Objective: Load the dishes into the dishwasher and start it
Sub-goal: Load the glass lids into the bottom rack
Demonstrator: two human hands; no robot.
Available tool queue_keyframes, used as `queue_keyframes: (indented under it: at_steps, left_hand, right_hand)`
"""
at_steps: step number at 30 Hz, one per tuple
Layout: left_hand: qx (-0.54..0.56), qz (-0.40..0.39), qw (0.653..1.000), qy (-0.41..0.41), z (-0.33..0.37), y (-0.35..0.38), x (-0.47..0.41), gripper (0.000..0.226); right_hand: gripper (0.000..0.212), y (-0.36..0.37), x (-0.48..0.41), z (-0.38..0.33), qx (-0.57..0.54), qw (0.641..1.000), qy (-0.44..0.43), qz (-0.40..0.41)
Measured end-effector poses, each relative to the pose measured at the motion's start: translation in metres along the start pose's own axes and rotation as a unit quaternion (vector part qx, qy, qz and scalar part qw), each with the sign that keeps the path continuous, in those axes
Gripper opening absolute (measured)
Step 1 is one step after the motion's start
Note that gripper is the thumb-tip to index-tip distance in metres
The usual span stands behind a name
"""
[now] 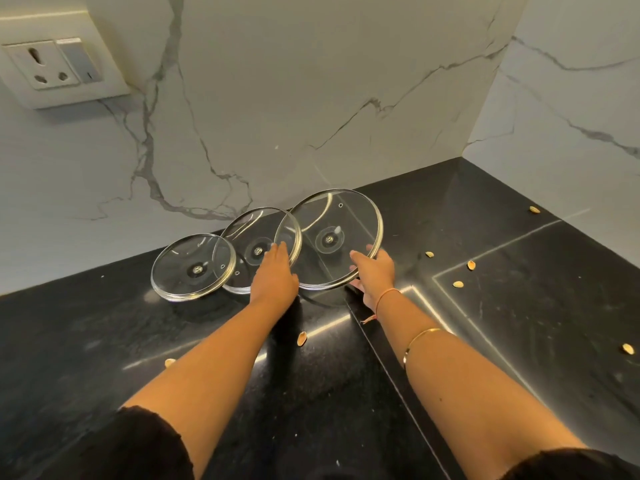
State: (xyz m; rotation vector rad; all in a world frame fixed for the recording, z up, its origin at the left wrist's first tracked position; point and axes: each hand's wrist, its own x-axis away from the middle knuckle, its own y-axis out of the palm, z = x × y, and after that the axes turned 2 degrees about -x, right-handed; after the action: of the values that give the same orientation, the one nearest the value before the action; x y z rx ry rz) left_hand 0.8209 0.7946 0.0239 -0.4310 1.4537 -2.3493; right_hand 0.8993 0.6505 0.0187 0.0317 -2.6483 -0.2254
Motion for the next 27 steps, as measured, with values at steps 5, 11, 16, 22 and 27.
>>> queue_keyframes:
  at_steps: [5, 11, 16, 22, 27]
  left_hand:
    - [-0.045, 0.028, 0.998, -0.020, 0.002, -0.002, -0.004, 0.051]
    - [-0.017, 0.079, 0.997, 0.012, 0.004, -0.004, 0.014, 0.036]
    - [0.038, 0.100, 0.992, 0.071, 0.013, -0.009, 0.048, 0.027]
    - [0.086, 0.119, 0.982, 0.123, 0.016, -0.027, 0.104, 0.013]
    - [0.212, 0.115, 0.958, 0.156, 0.009, -0.052, 0.177, 0.011]
  right_hand:
    - [0.035, -0.002, -0.007, -0.005, -0.058, 0.997, 0.037, -0.042]
    - [0.027, -0.005, 0.008, -0.007, -0.090, 0.995, 0.039, -0.008]
    - [0.020, -0.016, 0.034, 0.000, -0.122, 0.991, 0.023, 0.057]
    - [0.013, -0.033, 0.101, 0.029, -0.135, 0.975, -0.037, 0.170]
    - [0.022, -0.057, 0.191, 0.056, -0.107, 0.956, -0.122, 0.245]
